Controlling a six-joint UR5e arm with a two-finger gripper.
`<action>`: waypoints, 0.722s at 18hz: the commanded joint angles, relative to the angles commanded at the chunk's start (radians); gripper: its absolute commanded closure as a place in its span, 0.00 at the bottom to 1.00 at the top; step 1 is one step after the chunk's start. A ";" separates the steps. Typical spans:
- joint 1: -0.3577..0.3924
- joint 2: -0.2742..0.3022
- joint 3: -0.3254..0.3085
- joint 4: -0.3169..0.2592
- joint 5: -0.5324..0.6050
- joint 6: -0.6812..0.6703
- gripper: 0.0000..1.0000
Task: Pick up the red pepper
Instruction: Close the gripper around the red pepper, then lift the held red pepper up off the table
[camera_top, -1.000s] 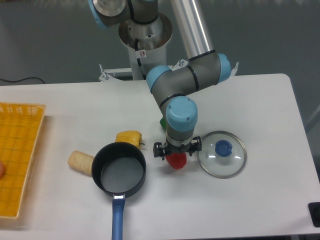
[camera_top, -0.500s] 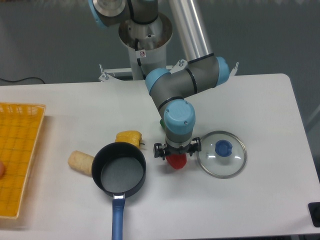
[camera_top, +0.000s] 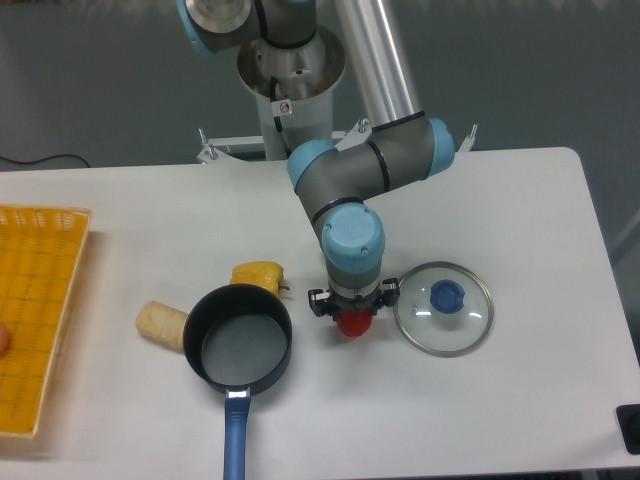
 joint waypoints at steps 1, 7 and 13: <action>0.000 0.005 0.003 0.000 -0.002 0.003 0.57; 0.008 0.052 0.024 -0.006 -0.011 0.012 0.60; 0.008 0.086 0.104 -0.064 -0.008 0.024 0.59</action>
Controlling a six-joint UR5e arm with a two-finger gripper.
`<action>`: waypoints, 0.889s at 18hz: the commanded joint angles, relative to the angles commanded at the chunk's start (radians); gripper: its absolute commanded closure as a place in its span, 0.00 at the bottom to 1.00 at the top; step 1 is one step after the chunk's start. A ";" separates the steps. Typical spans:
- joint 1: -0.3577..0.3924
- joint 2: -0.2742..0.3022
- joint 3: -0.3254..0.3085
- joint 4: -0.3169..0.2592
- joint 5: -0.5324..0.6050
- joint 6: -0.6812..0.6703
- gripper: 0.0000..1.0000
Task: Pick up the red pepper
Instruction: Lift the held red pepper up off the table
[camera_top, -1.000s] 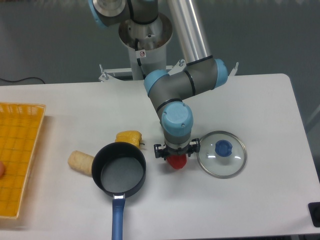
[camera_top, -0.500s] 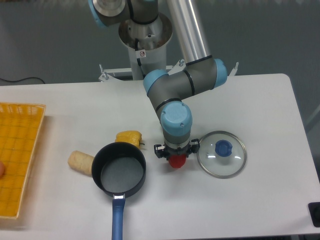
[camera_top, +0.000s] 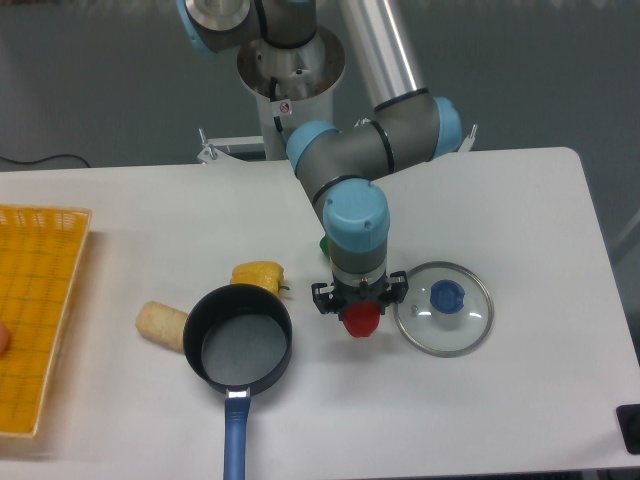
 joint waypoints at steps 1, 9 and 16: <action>0.000 0.003 0.020 -0.025 -0.002 0.020 0.59; 0.029 0.064 0.072 -0.129 -0.008 0.362 0.59; 0.057 0.074 0.078 -0.154 0.003 0.793 0.59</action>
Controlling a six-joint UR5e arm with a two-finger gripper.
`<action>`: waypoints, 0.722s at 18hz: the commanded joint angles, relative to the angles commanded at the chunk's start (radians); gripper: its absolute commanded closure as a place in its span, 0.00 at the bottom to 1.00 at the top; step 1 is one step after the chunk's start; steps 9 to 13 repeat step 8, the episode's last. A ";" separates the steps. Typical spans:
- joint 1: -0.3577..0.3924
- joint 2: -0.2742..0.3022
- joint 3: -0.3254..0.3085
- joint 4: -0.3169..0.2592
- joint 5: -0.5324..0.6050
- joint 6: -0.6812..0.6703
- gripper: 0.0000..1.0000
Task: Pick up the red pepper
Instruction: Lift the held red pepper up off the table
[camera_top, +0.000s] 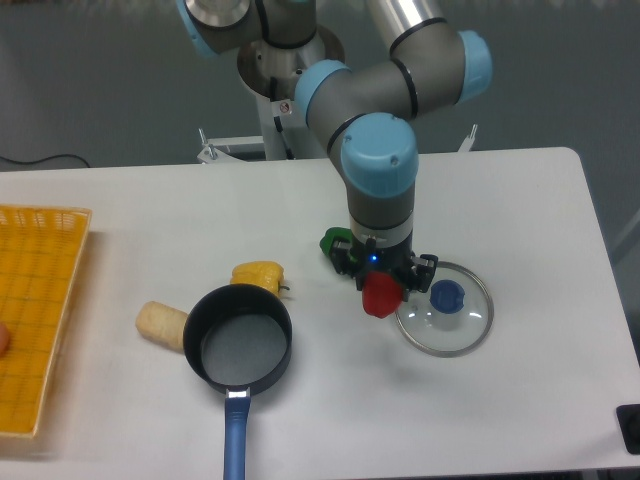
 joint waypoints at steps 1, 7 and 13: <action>0.000 0.000 0.000 -0.003 0.003 0.034 0.59; -0.003 -0.009 0.000 -0.015 0.020 0.057 0.59; -0.003 -0.009 -0.002 -0.015 0.020 0.062 0.59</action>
